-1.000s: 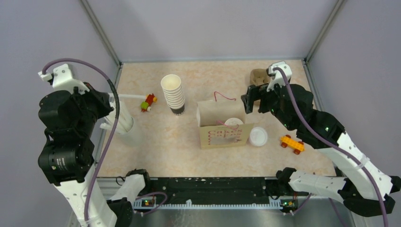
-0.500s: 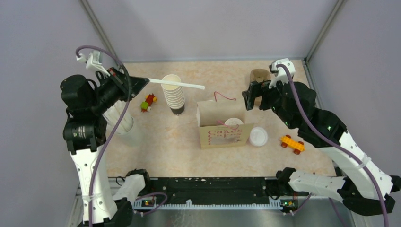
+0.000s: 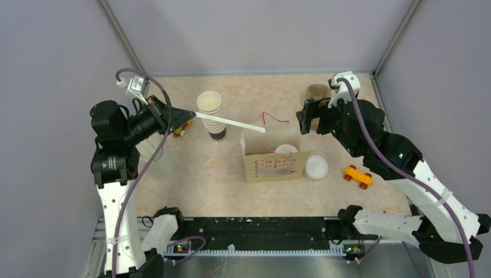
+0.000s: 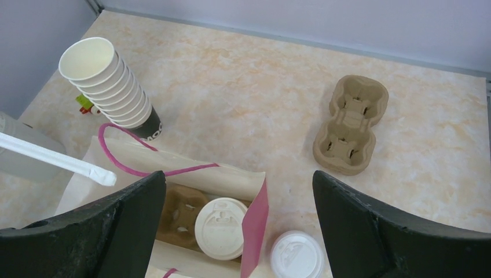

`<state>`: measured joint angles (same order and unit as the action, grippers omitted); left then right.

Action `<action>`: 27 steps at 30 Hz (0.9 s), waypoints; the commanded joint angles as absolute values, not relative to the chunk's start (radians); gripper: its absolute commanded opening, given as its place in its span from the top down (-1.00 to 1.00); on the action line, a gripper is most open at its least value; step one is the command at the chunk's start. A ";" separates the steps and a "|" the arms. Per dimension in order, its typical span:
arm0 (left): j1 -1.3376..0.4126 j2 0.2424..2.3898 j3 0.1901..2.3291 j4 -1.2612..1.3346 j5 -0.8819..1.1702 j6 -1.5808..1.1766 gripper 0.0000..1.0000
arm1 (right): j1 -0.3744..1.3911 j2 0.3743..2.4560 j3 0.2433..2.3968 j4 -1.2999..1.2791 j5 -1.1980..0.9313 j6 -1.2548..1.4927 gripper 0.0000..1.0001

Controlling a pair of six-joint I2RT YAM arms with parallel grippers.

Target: Pack the takeout coffee

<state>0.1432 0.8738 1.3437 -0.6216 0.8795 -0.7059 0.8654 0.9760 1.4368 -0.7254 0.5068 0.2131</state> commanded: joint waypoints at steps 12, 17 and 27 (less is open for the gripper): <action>0.016 0.933 1.241 -0.516 0.776 -0.706 1.00 | 0.861 0.949 1.461 -0.752 0.516 0.255 -0.87; -0.289 1.010 1.225 -0.461 0.578 -0.700 1.00 | 0.862 0.922 1.465 -0.780 0.566 0.241 -0.87; -0.511 1.138 1.171 -0.202 0.415 -0.755 1.00 | 0.861 0.878 1.445 -0.826 0.533 0.342 -0.86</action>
<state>-0.4816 1.1137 1.1889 -0.3752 0.4942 -0.7387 0.8654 0.8959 1.4361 -0.8120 0.5369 0.2844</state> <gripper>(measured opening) 0.005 0.931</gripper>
